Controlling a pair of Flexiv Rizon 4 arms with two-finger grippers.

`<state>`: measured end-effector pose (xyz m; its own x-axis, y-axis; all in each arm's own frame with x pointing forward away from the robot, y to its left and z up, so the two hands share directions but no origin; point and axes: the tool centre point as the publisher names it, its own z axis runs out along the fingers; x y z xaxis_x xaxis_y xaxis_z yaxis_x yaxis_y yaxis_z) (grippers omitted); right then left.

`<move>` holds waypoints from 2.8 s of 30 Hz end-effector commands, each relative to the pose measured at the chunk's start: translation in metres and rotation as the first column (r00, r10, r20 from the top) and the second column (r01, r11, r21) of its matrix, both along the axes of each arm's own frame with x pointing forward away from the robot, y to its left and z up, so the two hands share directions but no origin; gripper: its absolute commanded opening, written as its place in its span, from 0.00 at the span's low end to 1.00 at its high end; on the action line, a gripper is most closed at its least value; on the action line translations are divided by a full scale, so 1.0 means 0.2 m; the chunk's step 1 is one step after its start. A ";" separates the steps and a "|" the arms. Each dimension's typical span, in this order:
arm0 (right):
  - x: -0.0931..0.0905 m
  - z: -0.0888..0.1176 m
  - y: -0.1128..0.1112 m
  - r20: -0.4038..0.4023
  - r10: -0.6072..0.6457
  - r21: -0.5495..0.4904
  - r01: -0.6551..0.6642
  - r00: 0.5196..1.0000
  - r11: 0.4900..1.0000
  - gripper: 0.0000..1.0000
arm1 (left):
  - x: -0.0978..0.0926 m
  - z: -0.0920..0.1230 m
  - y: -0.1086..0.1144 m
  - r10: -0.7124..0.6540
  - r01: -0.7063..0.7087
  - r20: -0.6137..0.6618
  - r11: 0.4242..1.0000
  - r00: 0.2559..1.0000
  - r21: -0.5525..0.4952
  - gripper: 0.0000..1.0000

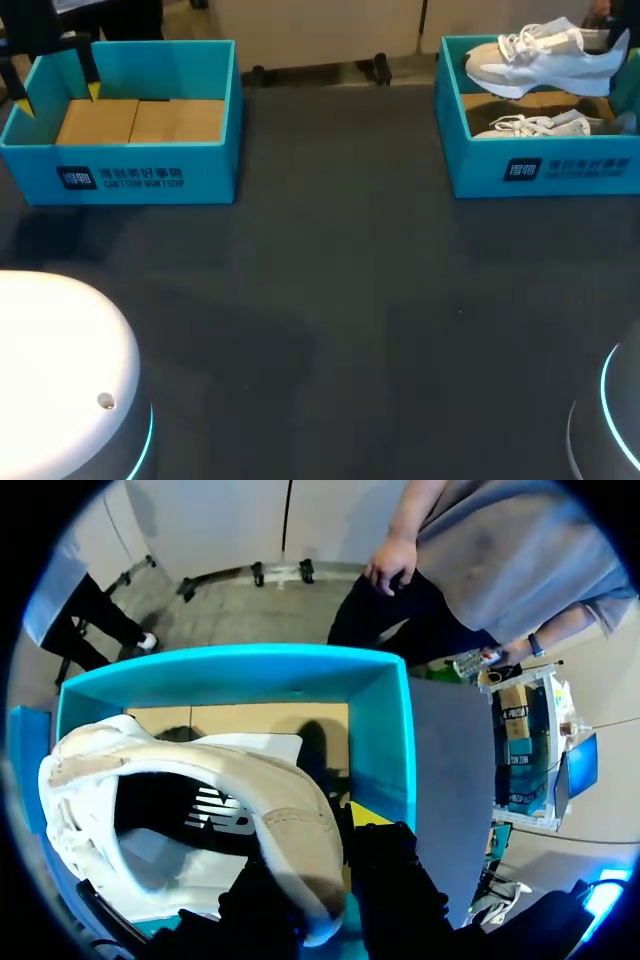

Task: Take the shoe out of the shoebox, open the shoe tongue, remove and reinsert the insole, then place the shoe into the shoebox

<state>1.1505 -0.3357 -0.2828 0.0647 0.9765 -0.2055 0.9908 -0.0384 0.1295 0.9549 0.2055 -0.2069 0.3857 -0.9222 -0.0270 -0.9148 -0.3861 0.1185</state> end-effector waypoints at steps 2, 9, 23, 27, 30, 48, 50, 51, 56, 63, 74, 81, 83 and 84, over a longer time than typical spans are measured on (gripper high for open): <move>0.05 -0.04 -0.03 -0.026 -0.047 -0.024 0.047 0.999 0.999 0.00 | 0.00 0.00 0.00 -0.001 0.001 -0.001 1.000 1.000 0.002 1.00; 0.08 -0.07 -0.02 -0.033 -0.092 -0.034 0.091 0.995 0.995 0.00 | 0.00 0.00 0.00 -0.001 0.001 -0.001 1.000 1.000 0.002 1.00; 0.08 -0.17 -0.05 -0.048 -0.102 -0.023 0.101 0.994 0.995 0.00 | 0.00 0.00 0.00 -0.001 0.001 -0.001 1.000 1.000 0.002 1.00; 0.06 -0.20 -0.06 -0.055 -0.092 -0.017 0.091 0.994 0.996 0.00 | 0.00 0.00 0.00 -0.001 0.001 -0.001 1.000 1.000 0.002 1.00; 0.05 -0.23 -0.07 -0.062 -0.083 -0.009 0.082 0.995 0.997 0.00 | 0.00 0.00 0.00 -0.001 0.001 -0.001 1.000 1.000 0.002 1.00; 0.09 -0.31 -0.12 -0.057 -0.047 -0.003 0.047 0.997 0.999 0.00 | 0.00 0.00 0.00 -0.001 0.001 -0.001 1.000 1.000 0.002 1.00; 0.11 -0.32 -0.12 -0.059 -0.049 0.002 0.049 0.997 0.999 0.00 | 0.00 0.00 0.00 -0.001 0.001 -0.001 1.000 1.000 0.002 1.00; 0.11 -0.33 -0.12 -0.061 -0.052 0.003 0.053 0.997 0.999 0.00 | 0.00 0.00 0.00 -0.001 0.001 -0.001 1.000 1.000 0.002 1.00; 0.14 -0.35 -0.09 -0.080 -0.051 -0.005 0.050 0.996 0.999 0.00 | 0.00 0.00 0.00 -0.001 0.001 -0.001 1.000 1.000 0.002 1.00; 0.16 -0.38 -0.08 -0.084 -0.045 0.012 0.046 0.995 0.999 0.00 | 0.00 0.00 0.00 -0.001 0.001 -0.001 1.000 1.000 0.002 1.00; 0.17 -0.43 -0.08 -0.114 -0.072 0.018 0.075 0.991 0.997 0.00 | 0.00 0.00 0.00 -0.001 0.001 -0.001 1.000 1.000 0.002 1.00; 0.20 -0.44 -0.08 -0.122 -0.087 0.011 0.089 0.989 0.996 0.00 | 0.00 0.00 0.00 -0.001 0.001 -0.001 1.000 1.000 0.002 1.00; 0.20 -0.45 -0.08 -0.133 -0.096 0.012 0.099 0.986 0.995 0.00 | 0.00 0.00 0.00 -0.001 0.001 -0.001 1.000 1.000 0.002 1.00; 0.19 -0.45 -0.08 -0.136 -0.102 0.014 0.105 0.986 0.994 0.00 | 0.00 0.00 0.00 -0.001 0.001 -0.001 1.000 1.000 0.002 1.00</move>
